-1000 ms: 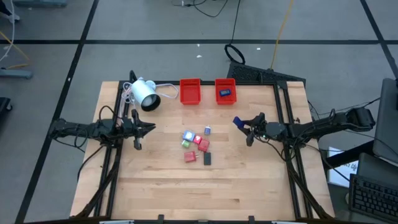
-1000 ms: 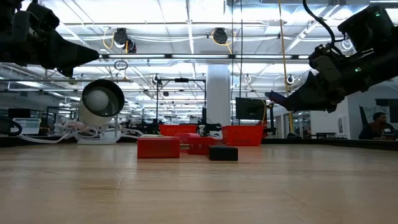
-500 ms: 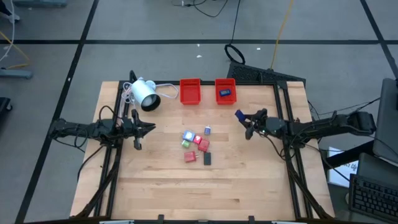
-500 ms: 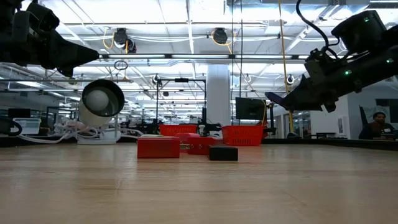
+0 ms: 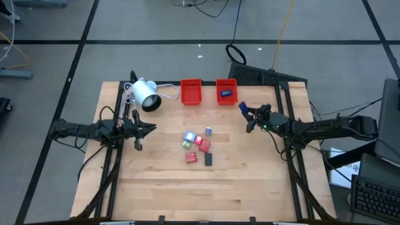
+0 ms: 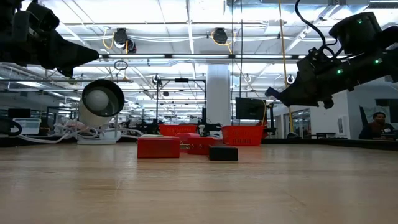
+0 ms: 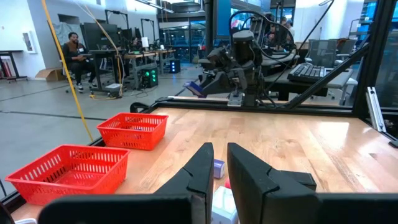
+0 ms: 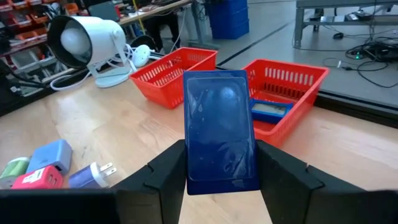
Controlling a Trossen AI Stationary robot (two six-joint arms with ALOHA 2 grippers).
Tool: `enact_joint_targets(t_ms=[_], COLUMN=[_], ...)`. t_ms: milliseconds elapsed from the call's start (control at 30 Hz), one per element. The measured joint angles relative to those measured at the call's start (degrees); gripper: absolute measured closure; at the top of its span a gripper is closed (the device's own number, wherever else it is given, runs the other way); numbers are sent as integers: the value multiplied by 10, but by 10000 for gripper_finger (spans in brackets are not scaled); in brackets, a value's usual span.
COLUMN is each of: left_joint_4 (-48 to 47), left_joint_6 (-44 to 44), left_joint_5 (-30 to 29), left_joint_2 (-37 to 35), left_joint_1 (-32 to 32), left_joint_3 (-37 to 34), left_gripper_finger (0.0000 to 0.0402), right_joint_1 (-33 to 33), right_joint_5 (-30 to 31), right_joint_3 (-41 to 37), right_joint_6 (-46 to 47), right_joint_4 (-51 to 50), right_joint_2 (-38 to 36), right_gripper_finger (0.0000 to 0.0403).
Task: Pick & Place Office items
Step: Put the blue digital clock into the right red bin
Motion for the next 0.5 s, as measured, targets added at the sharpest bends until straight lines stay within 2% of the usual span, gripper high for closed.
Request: enact_joint_targets(t_ms=[500], left_joint_4=[0], left_joint_6=[0], left_joint_5=[0], left_joint_2=[0], left_joint_1=[0], left_joint_3=[0], left_gripper_finger=[355], right_joint_1=[0], right_joint_5=[0], right_joint_3=[0], right_joint_6=[-6], right_joint_4=[15], right_joint_2=[29], right_gripper_finger=[236])
